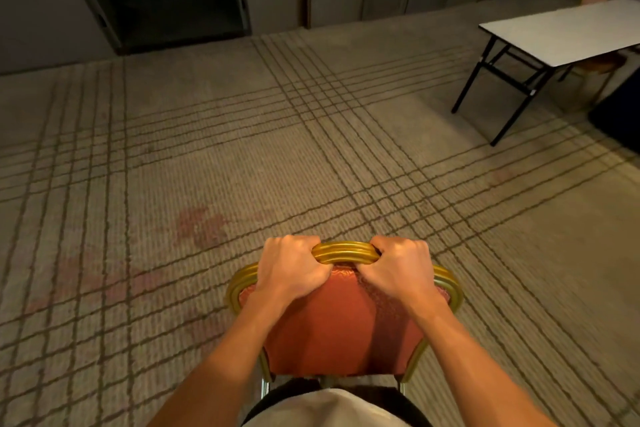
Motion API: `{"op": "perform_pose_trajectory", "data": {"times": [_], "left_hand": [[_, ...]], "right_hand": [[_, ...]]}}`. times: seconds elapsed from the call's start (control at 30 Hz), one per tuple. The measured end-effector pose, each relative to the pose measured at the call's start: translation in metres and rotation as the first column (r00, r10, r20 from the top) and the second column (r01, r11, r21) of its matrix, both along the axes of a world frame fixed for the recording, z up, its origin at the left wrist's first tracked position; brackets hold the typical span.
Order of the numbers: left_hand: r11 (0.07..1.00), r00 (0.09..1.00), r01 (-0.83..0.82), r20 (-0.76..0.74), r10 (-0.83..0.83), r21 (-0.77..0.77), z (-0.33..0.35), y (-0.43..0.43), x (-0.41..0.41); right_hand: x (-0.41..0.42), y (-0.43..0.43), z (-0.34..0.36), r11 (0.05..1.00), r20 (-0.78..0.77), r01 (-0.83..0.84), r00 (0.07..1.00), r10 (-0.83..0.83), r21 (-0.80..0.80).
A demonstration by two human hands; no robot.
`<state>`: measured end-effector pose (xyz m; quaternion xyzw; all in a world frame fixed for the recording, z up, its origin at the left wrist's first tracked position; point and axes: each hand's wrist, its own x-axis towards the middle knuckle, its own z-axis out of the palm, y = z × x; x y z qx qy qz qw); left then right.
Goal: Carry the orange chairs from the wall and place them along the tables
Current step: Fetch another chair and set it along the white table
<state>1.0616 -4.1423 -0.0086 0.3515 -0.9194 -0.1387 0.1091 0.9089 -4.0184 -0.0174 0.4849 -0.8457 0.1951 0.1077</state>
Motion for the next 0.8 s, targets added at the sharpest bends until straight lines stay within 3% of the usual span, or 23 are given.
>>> {"op": "perform_pose_trajectory", "data": {"times": [0.13, 0.4, 0.53, 0.8], "left_hand": [[0.998, 0.996, 0.058, -0.066, -0.060, -0.019, 0.009, -0.062, -0.049], [0.994, 0.994, 0.093, -0.047, -0.095, -0.056, 0.012, -0.179, -0.176], [0.995, 0.995, 0.099, -0.004, -0.099, -0.031, 0.008, -0.230, -0.256], [0.997, 0.995, 0.071, -0.067, -0.074, -0.034, 0.028, -0.331, -0.391]], "right_hand": [[-0.047, -0.053, 0.015, 0.999, 0.009, 0.030, 1.000, -0.030, -0.023], [-0.170, -0.164, 0.011, 0.998, 0.010, 0.061, 0.998, -0.060, -0.024], [-0.251, -0.213, 0.000, 0.997, 0.023, 0.052, 0.998, -0.050, -0.052], [-0.395, -0.324, 0.017, 0.995, 0.057, -0.017, 0.998, 0.023, -0.102]]}}
